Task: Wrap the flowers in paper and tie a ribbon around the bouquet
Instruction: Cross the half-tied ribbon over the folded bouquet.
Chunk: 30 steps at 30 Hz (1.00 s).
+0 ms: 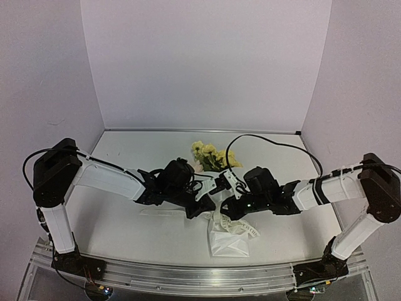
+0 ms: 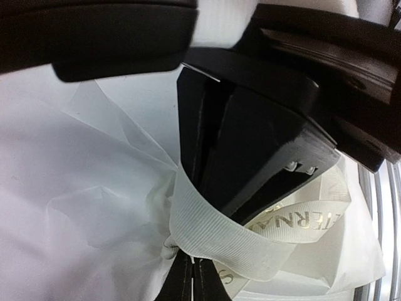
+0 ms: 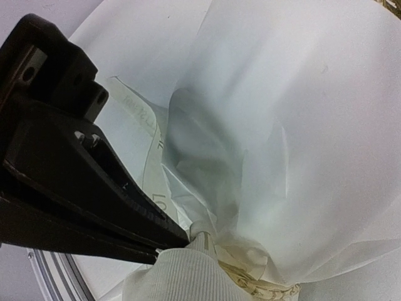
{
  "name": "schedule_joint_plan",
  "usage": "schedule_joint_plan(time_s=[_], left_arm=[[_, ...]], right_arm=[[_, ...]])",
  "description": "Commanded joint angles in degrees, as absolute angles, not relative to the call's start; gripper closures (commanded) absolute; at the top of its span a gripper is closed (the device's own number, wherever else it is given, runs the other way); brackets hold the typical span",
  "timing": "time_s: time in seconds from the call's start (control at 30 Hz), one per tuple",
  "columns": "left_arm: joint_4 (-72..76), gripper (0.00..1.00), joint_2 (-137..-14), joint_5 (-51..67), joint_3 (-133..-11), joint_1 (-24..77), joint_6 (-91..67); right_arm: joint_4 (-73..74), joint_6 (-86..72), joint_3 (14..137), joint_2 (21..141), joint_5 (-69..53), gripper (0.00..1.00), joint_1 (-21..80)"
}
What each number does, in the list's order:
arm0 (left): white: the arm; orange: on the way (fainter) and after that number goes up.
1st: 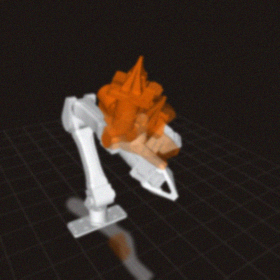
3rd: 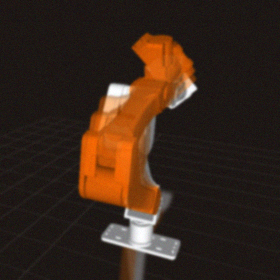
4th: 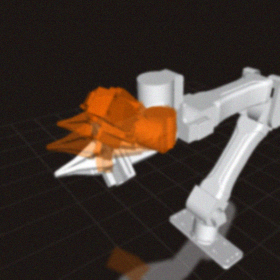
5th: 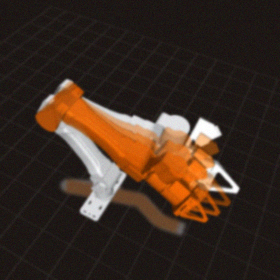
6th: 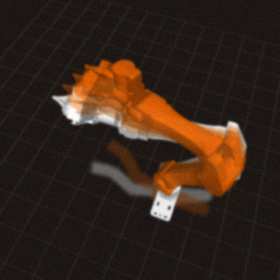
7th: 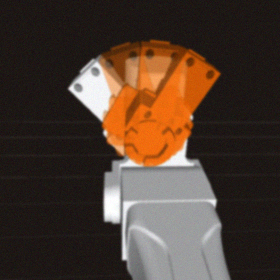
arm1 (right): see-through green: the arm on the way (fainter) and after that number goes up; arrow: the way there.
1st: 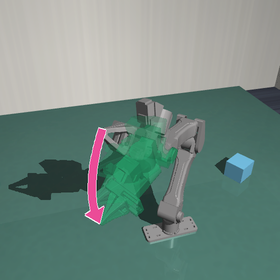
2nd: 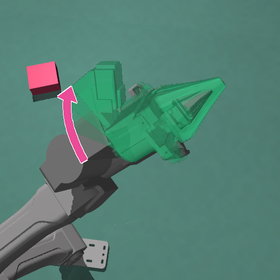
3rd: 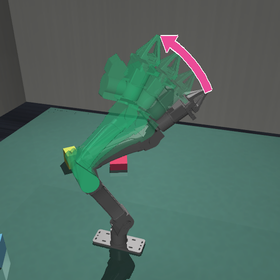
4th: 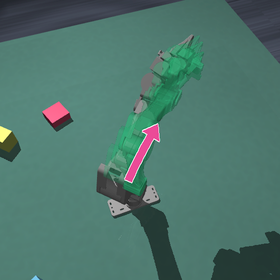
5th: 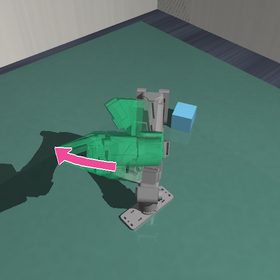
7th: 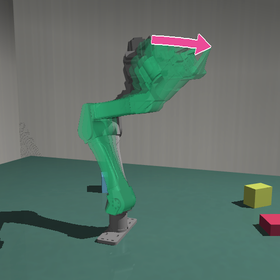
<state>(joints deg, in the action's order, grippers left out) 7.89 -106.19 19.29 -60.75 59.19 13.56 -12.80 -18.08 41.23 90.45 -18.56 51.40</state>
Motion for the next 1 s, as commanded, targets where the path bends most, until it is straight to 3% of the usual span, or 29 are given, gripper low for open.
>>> schedule_joint_plan(time_s=[0.0,0.37,0.97], left_arm=[[9.04,1.0,-105.97,18.35,-63.38,59.06,12.69],[11.32,1.0,-102.7,17.81,-60.93,59.06,8.42],[10.81,1.0,-102.4,18.79,-61.11,59.06,7.19]], right_arm=[[-14.1,-18.81,43.14,89.94,-19.03,0.97,51.82],[-3.86,-19.8,41.94,81.74,-14.29,0.79,51.82],[12.91,-15.81,42.76,75.67,-12.08,0.57,56.79]])
